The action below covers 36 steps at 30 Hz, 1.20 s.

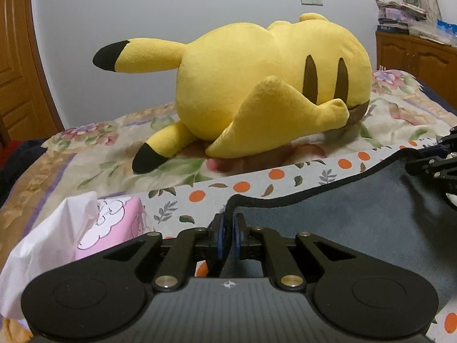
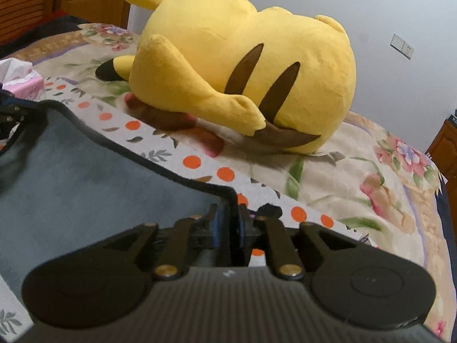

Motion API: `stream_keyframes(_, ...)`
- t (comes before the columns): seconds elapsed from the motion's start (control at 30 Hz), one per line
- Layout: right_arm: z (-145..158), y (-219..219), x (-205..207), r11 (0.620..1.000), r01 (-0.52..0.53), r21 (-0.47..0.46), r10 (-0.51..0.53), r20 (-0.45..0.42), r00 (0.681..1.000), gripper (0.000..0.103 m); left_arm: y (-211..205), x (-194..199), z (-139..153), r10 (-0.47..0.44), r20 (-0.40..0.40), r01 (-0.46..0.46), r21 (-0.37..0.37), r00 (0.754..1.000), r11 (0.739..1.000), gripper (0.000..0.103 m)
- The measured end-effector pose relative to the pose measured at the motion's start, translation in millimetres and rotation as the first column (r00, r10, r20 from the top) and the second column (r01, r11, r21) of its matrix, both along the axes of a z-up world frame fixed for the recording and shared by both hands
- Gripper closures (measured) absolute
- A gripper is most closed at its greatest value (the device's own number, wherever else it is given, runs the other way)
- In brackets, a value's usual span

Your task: Fold towel

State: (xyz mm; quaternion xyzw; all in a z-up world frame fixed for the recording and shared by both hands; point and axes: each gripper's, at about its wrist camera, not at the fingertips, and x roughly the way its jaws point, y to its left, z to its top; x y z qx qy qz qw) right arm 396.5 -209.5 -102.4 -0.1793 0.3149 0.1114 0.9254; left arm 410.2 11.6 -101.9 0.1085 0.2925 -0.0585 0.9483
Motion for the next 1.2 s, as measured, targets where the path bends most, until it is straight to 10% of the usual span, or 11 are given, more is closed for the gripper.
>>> stream_keyframes(0.1, 3, -1, -8, 1.0, 0.004, 0.02, -0.004, 0.013, 1.0, 0.05, -1, -5, 1, -0.008, -0.003, 0.008, 0.001, 1.0, 1.0, 0.073)
stream_keyframes(0.37, 4, -3, -42, 0.994, 0.013, 0.104, -0.012, -0.006, 1.0, 0.05, -2, -33, 1, -0.025, -0.024, 0.025, -0.029, 0.999, 0.999, 0.049)
stream_keyframes(1.2, 34, -25, -152, 0.971, 0.092, 0.221, -0.089, -0.024, 0.996, 0.047, -12, -140, 30, -0.056, -0.066, 0.051, -0.077, 0.996, 0.996, 0.021)
